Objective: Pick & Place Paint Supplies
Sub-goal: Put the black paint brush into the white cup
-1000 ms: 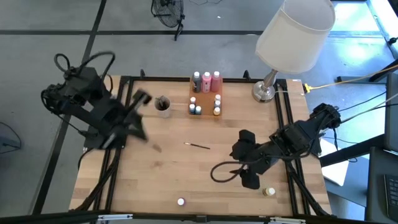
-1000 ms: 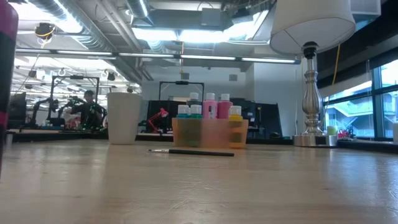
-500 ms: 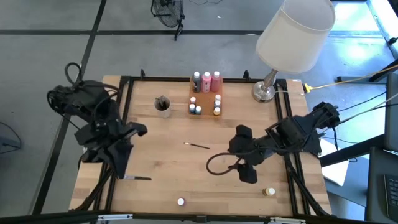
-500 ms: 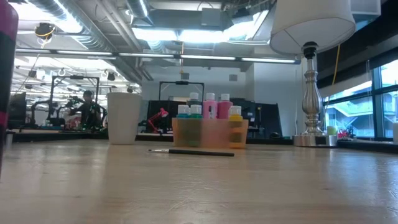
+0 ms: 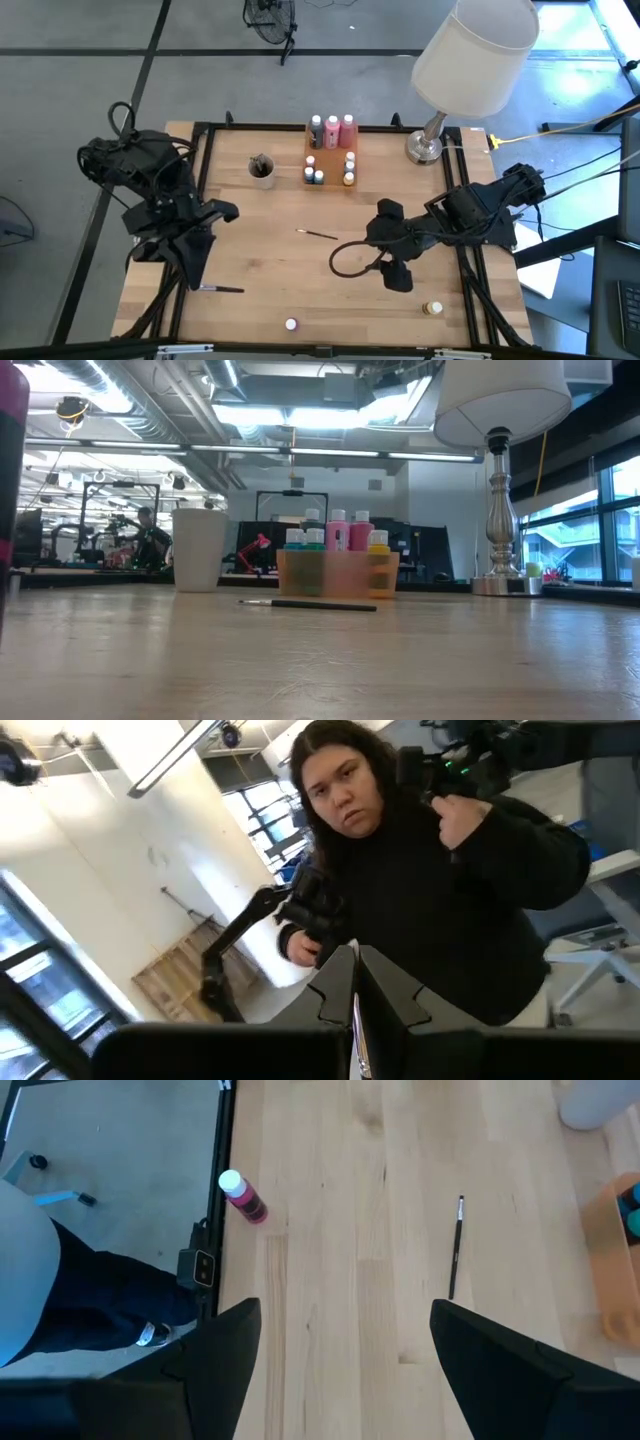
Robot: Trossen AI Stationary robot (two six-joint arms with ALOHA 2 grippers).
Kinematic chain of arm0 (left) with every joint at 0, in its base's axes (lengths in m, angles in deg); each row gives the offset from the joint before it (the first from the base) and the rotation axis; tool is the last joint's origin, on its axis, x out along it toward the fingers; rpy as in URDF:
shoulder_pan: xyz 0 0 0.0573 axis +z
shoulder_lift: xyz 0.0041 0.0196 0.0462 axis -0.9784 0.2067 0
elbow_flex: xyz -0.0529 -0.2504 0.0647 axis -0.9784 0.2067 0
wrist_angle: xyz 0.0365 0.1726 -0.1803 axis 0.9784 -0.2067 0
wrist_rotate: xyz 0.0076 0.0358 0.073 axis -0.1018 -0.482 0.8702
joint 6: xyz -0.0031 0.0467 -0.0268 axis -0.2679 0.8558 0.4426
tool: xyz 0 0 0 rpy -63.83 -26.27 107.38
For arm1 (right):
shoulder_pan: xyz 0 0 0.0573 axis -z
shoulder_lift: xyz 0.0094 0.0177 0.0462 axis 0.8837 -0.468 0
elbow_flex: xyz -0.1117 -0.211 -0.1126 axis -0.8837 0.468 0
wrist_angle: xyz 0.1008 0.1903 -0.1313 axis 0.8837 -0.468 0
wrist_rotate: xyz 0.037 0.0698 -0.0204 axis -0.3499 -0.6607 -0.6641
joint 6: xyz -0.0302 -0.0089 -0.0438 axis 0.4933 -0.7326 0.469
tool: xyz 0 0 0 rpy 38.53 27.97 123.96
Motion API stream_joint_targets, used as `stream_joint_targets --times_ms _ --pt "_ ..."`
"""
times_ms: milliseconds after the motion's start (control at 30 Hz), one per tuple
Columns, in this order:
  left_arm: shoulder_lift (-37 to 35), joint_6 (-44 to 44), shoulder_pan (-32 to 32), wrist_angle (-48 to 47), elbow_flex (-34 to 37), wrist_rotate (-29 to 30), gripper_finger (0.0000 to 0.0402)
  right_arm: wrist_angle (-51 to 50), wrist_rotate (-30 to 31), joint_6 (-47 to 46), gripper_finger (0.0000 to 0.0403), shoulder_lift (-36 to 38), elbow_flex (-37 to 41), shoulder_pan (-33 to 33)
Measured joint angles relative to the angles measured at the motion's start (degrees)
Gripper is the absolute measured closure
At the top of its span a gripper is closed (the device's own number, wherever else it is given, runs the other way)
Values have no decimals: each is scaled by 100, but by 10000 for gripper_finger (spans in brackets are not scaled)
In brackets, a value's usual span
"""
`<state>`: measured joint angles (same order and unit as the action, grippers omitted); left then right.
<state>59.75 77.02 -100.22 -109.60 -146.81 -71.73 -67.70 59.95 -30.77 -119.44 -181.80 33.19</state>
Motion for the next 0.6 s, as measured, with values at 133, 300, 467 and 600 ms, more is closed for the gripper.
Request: stream_joint_targets --times_ms 133,300,467,600 --pt "2 -192 -4 472 0 1272 399 2 1 -25 107 0 0 2" --pt "4 -591 -48 1036 0 4342 399 4 2 -145 107 -2 0 2" --pt "2 -1098 -67 1080 0 7632 399 6 2 -298 107 -2 0 -1" --pt "2 -1228 -33 1078 0 8183 399 4 2 -372 107 -2 0 -17"
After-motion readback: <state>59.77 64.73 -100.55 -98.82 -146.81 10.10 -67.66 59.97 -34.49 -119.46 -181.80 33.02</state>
